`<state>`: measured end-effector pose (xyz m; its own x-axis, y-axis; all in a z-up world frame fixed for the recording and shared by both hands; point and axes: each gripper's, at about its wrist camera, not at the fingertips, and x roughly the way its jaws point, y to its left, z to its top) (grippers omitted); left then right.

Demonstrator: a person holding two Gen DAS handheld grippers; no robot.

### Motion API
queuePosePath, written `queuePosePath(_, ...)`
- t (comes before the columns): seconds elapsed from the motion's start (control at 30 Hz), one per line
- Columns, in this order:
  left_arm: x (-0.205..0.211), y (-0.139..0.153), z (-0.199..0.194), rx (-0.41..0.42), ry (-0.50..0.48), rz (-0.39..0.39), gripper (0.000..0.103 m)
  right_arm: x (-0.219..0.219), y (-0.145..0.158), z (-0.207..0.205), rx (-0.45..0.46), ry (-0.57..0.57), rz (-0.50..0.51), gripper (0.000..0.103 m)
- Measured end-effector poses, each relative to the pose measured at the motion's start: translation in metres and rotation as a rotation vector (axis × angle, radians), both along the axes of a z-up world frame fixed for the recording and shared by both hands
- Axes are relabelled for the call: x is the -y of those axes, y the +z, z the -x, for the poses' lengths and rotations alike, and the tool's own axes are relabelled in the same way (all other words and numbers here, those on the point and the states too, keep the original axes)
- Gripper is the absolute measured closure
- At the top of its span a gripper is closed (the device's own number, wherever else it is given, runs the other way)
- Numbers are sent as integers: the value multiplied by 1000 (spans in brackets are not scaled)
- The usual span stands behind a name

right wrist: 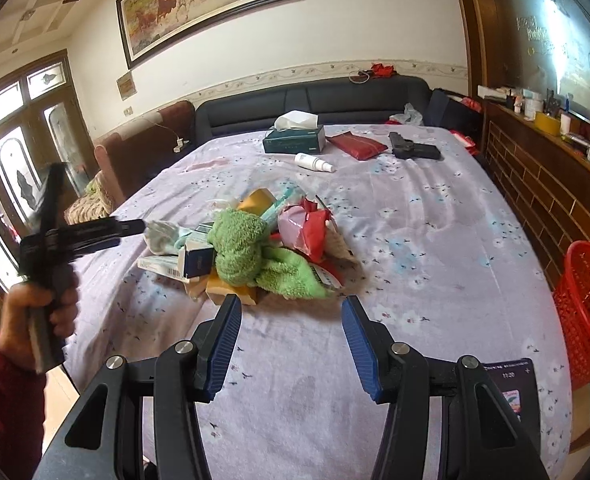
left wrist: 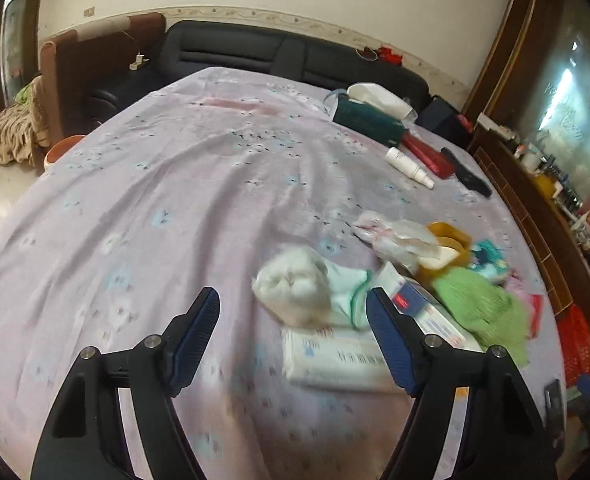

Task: Collect trash
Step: 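Grasp the white sock with the left tool while the right tool grasps the green towel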

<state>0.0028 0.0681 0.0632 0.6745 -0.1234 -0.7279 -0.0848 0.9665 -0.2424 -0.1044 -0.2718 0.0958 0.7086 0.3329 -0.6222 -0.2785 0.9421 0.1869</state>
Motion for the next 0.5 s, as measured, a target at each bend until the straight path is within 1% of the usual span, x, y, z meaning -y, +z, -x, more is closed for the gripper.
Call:
queuePosePath(0.03,2,-3,-7,-11,-21,-5,28,0,0,-3,-10,4,-13,47)
queuePosePath(0.1,5,-11,-19,-27,-14,-37,28,1,0,-10,-36,21,-44,47)
queuePosePath(0.17,9,-21,-33,-55,-48,-28,29,-2,-1,-18,-68,56,-82,47)
queuePosePath(0.2,9,-25,-37,-66,-45,-39,31,-5,0,-20,-75,71,-93,47)
queuePosePath(0.27,12,-34,-45,-91,-66,-39,53,-12,1,-29,-95,103,-120,46)
queuePosePath(0.3,11,-38,-48,-99,-63,-41,59,-16,0,-33,-101,112,-129,46)
queuePosePath(0.33,11,-39,-49,-101,-61,-46,68,-18,-1,-37,-105,114,-129,46)
queuePosePath(0.4,9,-39,-49,-97,-70,-43,71,-27,-3,-47,-110,116,-102,46)
queuePosePath(0.43,8,-38,-47,-93,-73,-36,75,-33,-4,-53,-115,125,-89,46)
queuePosePath(0.5,5,-33,-41,-75,-77,-30,77,-41,-7,-67,-134,139,-83,46)
